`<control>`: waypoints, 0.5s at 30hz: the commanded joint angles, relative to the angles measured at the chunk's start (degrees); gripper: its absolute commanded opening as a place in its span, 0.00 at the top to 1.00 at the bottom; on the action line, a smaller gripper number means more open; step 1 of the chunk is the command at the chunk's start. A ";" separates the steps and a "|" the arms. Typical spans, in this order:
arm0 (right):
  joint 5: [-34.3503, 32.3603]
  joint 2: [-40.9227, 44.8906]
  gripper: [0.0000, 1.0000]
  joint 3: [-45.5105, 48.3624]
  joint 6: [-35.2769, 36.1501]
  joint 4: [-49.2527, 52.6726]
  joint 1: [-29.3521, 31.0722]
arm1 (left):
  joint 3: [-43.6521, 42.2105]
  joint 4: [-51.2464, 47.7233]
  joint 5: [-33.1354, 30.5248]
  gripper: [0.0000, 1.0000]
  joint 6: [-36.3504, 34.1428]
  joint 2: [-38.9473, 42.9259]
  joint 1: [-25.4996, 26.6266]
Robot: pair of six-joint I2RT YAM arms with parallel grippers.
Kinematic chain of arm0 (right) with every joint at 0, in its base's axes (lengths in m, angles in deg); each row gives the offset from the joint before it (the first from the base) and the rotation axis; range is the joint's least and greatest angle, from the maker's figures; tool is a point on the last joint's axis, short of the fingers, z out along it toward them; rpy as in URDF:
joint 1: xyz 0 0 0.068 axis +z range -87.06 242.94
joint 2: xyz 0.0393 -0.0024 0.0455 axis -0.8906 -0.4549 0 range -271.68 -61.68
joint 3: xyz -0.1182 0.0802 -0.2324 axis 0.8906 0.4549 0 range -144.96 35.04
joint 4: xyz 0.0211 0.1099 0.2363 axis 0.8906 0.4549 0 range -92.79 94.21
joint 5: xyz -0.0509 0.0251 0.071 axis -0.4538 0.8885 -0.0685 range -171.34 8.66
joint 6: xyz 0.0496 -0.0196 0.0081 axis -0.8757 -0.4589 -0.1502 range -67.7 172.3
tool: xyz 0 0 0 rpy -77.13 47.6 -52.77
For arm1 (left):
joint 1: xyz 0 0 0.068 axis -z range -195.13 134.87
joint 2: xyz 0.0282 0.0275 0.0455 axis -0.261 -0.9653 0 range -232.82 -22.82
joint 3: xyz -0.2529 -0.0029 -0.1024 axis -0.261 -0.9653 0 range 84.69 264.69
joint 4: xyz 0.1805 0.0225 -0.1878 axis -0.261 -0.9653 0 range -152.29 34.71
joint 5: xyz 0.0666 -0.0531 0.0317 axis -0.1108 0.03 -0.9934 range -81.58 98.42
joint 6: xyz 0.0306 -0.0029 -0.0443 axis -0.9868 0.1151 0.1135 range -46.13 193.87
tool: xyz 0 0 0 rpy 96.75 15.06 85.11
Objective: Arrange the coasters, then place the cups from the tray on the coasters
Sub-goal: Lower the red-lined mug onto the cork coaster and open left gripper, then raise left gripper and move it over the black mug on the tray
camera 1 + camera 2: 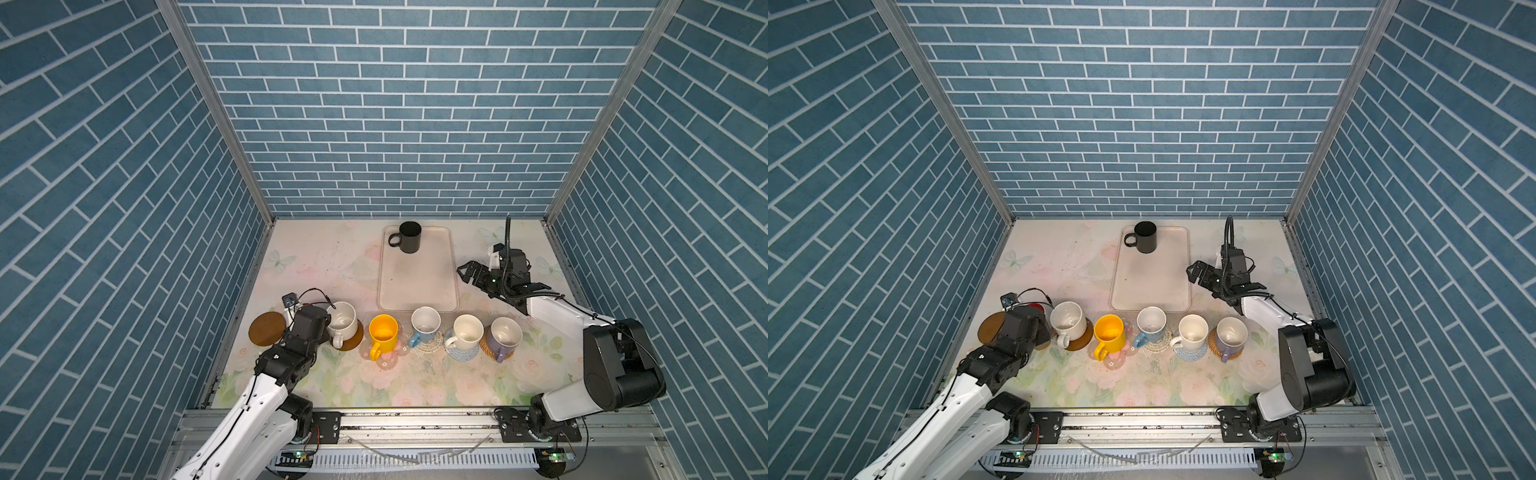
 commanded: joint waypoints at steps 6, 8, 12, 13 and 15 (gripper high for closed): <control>1.75 2.39 0.01 1.27 1.17 -0.87 0.34 | 13.97 -7.74 7.26 0.33 -7.93 -3.85 -0.37; 1.85 2.47 0.01 1.45 0.78 -1.33 0.33 | 18.82 -10.18 8.43 0.28 -8.99 -6.84 -0.36; 2.54 2.49 0.01 1.78 -0.14 -2.52 0.14 | 27.83 -14.92 10.95 0.01 -9.65 -13.81 -0.34; 2.69 2.43 0.01 1.93 -0.43 -2.84 0.08 | 30.18 -15.94 11.29 0.01 -9.22 -15.75 -0.31; 3.15 2.31 0.01 1.78 -0.72 -3.25 -0.05 | 33.85 -17.08 12.17 0.01 -8.81 -19.57 -0.30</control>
